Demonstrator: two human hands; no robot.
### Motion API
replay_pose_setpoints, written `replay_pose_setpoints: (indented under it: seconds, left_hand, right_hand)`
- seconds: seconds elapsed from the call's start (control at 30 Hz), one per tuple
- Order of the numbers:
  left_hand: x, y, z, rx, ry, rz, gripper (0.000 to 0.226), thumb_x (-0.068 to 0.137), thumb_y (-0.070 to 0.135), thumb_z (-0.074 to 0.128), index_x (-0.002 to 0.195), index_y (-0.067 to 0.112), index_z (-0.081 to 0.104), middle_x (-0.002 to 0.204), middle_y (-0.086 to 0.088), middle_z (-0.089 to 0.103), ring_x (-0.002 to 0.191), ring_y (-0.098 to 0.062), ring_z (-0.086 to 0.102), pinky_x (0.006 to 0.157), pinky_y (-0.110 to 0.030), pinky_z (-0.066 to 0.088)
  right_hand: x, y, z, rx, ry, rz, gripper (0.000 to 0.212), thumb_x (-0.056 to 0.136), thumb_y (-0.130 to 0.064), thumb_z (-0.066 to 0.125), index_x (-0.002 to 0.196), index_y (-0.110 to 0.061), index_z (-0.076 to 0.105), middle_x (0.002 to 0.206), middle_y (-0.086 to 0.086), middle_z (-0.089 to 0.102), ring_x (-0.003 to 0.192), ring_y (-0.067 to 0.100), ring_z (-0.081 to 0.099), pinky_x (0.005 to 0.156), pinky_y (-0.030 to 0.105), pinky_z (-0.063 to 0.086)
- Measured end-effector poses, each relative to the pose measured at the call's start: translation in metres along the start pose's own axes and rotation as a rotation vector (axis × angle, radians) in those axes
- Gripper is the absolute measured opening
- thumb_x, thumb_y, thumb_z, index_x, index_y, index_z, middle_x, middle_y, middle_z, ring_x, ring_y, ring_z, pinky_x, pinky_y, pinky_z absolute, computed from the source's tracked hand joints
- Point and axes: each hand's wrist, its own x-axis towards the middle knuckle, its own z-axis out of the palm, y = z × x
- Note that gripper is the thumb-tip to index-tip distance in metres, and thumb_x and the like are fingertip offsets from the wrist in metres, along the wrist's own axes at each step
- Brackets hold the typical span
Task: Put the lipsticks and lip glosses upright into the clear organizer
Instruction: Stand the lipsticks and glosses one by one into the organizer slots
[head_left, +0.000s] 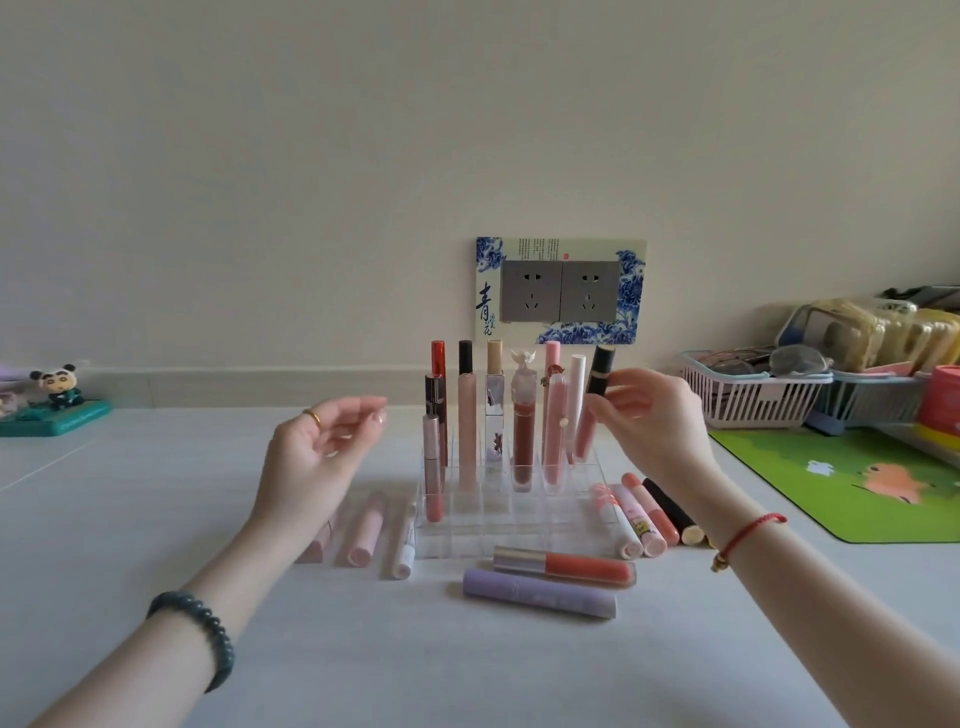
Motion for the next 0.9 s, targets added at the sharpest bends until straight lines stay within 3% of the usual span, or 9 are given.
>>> replay_pose_setpoints:
  seconds: [0.1,0.2,0.27,0.33,0.4,0.5,0.73,0.9]
  left_hand:
    - [-0.002,-0.014,-0.001,0.121,-0.068,-0.071,0.018,0.083,0.017,0.063,0.083,0.035,0.065,0.081,0.018,0.07,0.08,0.003,0.062,0.07,0.0,0.043]
    - [-0.006,-0.021,0.001,0.195,-0.154,-0.135,0.017,0.084,0.02,0.062,0.085,0.037,0.062,0.093,0.011,0.069,0.09,-0.005,0.062,0.077,-0.012,0.044]
    - [-0.009,-0.024,0.003,0.22,-0.197,-0.174,0.014,0.086,0.022,0.06,0.086,0.036,0.061,0.08,-0.007,0.072,0.083,-0.003,0.064,0.08,-0.019,0.042]
    - [-0.012,-0.025,0.004,0.236,-0.239,-0.194,0.008,0.088,0.023,0.058,0.091,0.029,0.063,0.053,-0.02,0.064,0.065,-0.01,0.065,0.081,-0.023,0.044]
    - [-0.014,-0.026,0.005,0.259,-0.26,-0.197,0.014,0.088,0.022,0.057,0.1,0.02,0.065,0.034,-0.001,0.054,0.048,-0.013,0.058,0.083,-0.028,0.046]
    - [-0.015,-0.027,0.007,0.274,-0.254,-0.192,0.019,0.088,0.018,0.058,0.105,0.012,0.065,0.035,0.017,0.055,0.047,-0.002,0.051,0.088,-0.033,0.046]
    - [-0.017,-0.027,0.007,0.269,-0.236,-0.191,0.018,0.087,0.018,0.058,0.104,0.014,0.065,0.036,0.017,0.055,0.042,-0.001,0.049,0.075,-0.028,0.048]
    - [-0.017,-0.029,0.006,0.273,-0.239,-0.188,0.018,0.087,0.019,0.059,0.103,0.016,0.067,0.038,0.015,0.056,0.053,-0.005,0.053,0.079,-0.033,0.052]
  right_hand:
    - [-0.002,0.007,0.004,-0.028,-0.014,0.011,0.017,0.078,-0.011,0.067,0.095,-0.009,0.068,0.062,-0.014,0.059,0.064,-0.001,0.059,0.086,0.035,0.053]
    - [-0.006,0.012,0.006,-0.063,-0.049,0.018,0.013,0.078,-0.011,0.067,0.09,-0.011,0.069,0.059,-0.018,0.057,0.062,-0.004,0.057,0.083,0.034,0.053]
    - [-0.007,0.015,0.008,-0.077,-0.06,0.022,0.014,0.078,-0.011,0.067,0.092,-0.011,0.07,0.062,-0.012,0.059,0.062,-0.001,0.058,0.082,0.034,0.054]
    - [-0.007,0.016,0.01,-0.084,-0.064,0.021,0.017,0.077,-0.012,0.067,0.094,-0.01,0.069,0.068,-0.005,0.062,0.063,0.004,0.059,0.083,0.033,0.054]
    - [-0.007,0.017,0.011,-0.084,-0.066,0.024,0.018,0.077,-0.012,0.068,0.095,-0.01,0.069,0.073,-0.003,0.063,0.066,0.009,0.061,0.083,0.033,0.054]
    - [-0.007,0.019,0.012,-0.09,-0.046,0.026,0.016,0.077,-0.014,0.068,0.092,-0.012,0.07,0.071,-0.002,0.064,0.07,0.016,0.065,0.083,0.035,0.054]
    - [-0.007,0.023,0.016,-0.074,-0.058,0.033,0.018,0.077,-0.02,0.069,0.094,-0.014,0.069,0.072,-0.002,0.066,0.07,0.016,0.066,0.081,0.037,0.055]
    - [-0.007,0.024,0.017,-0.081,-0.062,0.032,0.017,0.077,-0.021,0.069,0.093,-0.015,0.069,0.071,-0.003,0.066,0.068,0.012,0.064,0.08,0.035,0.055]
